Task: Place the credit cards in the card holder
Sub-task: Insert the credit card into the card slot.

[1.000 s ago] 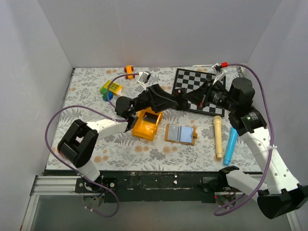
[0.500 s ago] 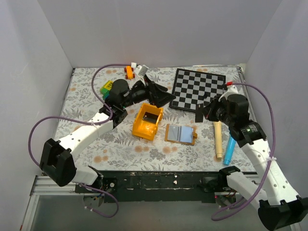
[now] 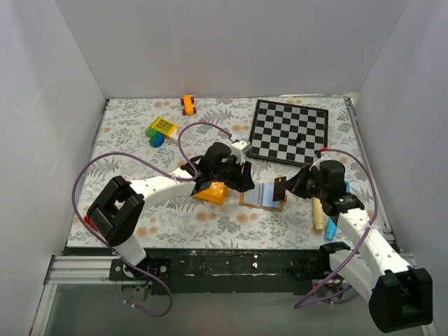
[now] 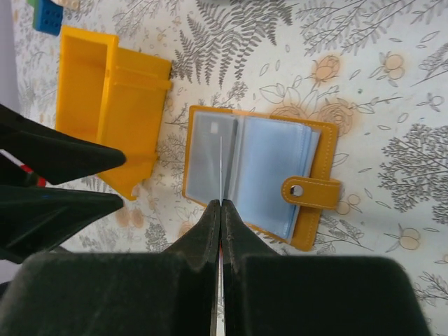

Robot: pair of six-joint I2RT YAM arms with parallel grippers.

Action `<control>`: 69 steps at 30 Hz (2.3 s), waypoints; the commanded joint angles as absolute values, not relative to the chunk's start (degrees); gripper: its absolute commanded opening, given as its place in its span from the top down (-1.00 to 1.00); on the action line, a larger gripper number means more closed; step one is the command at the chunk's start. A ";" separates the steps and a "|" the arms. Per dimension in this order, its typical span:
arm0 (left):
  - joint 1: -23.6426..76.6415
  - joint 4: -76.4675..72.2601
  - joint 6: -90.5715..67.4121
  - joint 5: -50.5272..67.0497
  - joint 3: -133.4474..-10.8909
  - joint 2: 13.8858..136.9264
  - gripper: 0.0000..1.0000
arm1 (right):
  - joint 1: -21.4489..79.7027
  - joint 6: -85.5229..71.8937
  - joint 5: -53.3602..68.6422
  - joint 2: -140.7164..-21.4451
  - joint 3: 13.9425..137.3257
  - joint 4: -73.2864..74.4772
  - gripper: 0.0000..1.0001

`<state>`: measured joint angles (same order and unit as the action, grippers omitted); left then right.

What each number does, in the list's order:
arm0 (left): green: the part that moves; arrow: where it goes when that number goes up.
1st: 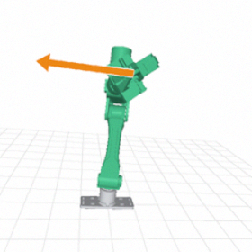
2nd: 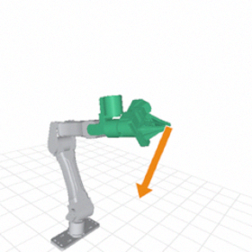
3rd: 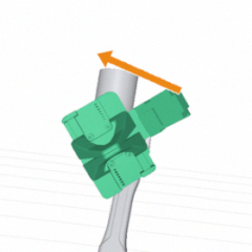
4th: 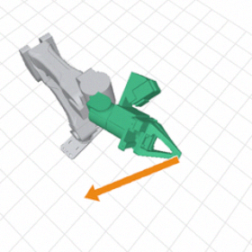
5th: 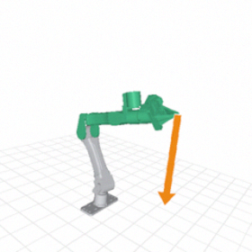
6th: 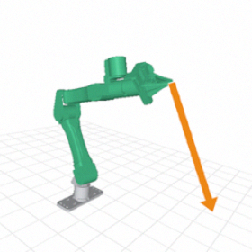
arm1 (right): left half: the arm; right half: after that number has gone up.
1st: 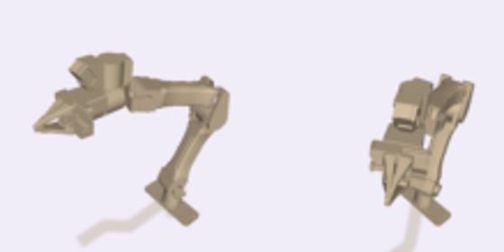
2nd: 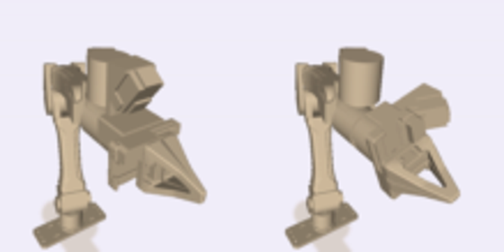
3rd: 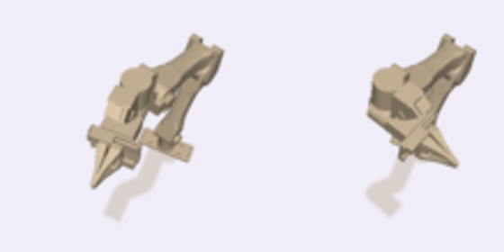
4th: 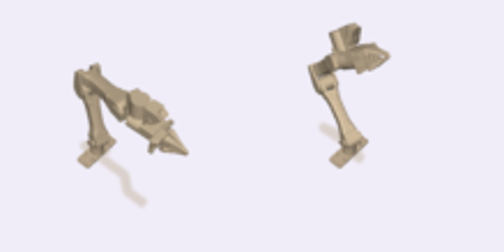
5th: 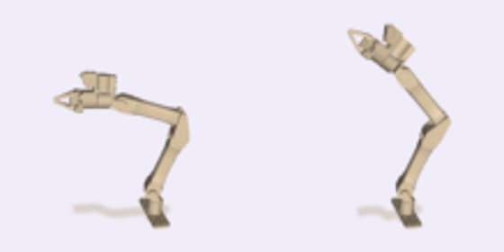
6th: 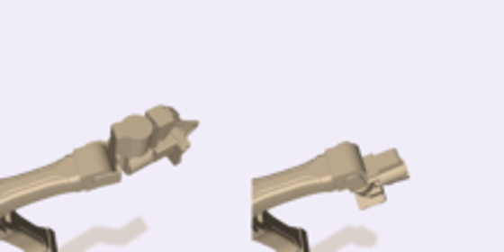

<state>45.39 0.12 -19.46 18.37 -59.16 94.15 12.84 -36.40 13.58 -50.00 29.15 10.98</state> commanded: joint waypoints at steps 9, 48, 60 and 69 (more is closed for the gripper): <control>45.88 -0.35 -18.46 13.54 -57.92 98.17 0.24 | 12.57 -38.06 20.04 -52.29 28.48 -2.99 0.97; 46.84 -2.99 -21.71 8.96 -58.18 103.44 0.02 | 11.87 -43.07 22.24 -66.35 18.19 -24.69 0.97; 47.99 -1.85 -22.67 5.11 -57.22 103.45 0.18 | 11.69 -44.39 23.03 -69.79 16.96 -28.65 0.97; 47.99 2.19 -24.78 -1.23 -56.77 103.09 0.28 | 11.60 -43.51 22.59 -68.56 16.70 -27.33 0.97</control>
